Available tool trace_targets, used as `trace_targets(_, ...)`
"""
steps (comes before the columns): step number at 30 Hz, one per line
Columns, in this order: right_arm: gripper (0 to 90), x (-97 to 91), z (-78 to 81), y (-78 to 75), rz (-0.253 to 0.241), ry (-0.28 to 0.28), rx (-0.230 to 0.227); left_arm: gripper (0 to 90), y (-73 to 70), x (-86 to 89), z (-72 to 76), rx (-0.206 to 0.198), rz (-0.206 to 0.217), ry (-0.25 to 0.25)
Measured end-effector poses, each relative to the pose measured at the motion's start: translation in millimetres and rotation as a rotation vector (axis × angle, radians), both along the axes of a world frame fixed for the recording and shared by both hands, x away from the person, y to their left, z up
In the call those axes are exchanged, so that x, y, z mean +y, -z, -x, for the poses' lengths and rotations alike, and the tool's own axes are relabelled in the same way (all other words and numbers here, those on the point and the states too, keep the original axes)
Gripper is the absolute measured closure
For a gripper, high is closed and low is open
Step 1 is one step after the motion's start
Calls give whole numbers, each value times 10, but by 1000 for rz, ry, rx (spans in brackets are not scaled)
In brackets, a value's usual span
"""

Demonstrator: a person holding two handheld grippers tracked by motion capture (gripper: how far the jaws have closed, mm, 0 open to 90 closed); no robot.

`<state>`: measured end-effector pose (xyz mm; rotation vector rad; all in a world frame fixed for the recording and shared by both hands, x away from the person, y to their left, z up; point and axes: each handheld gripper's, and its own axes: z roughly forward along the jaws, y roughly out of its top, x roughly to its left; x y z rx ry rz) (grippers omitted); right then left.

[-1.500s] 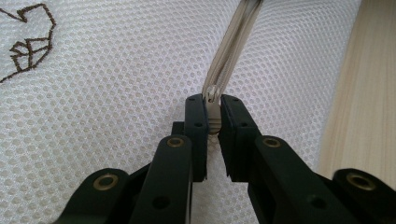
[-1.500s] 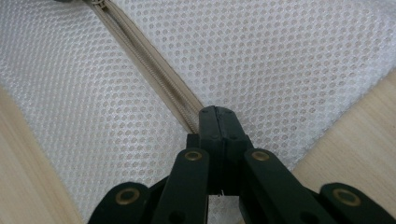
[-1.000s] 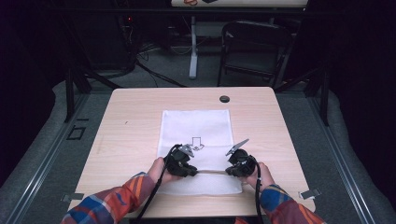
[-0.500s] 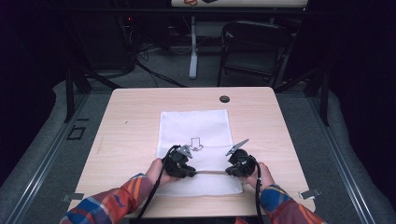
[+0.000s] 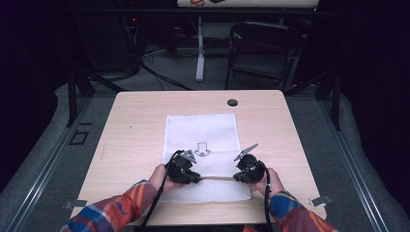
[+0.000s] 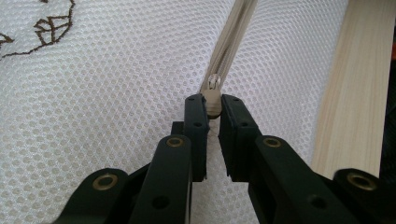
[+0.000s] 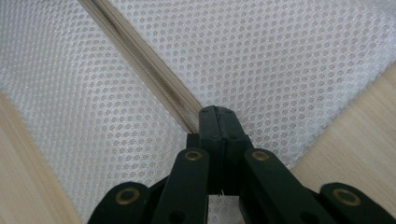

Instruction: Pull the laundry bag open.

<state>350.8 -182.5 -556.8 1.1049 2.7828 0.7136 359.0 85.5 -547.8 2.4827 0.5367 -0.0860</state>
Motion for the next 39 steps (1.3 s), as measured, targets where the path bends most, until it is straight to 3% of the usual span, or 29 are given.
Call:
trace_targets(30,900,3,-12,2,-13,-18,15,814,-3,201,6,19,19,-36)
trace_targets(33,900,15,-7,-3,2,-6,10,813,-3,193,11,19,13,-34)
trace_targets(35,900,26,9,12,-22,14,3,812,0,194,7,24,17,-34)
trace_targets(37,900,7,-14,-14,18,-30,10,811,7,194,-2,28,23,-33)
trace_targets(39,900,19,3,6,-9,-3,2,810,22,195,-12,35,31,-46)
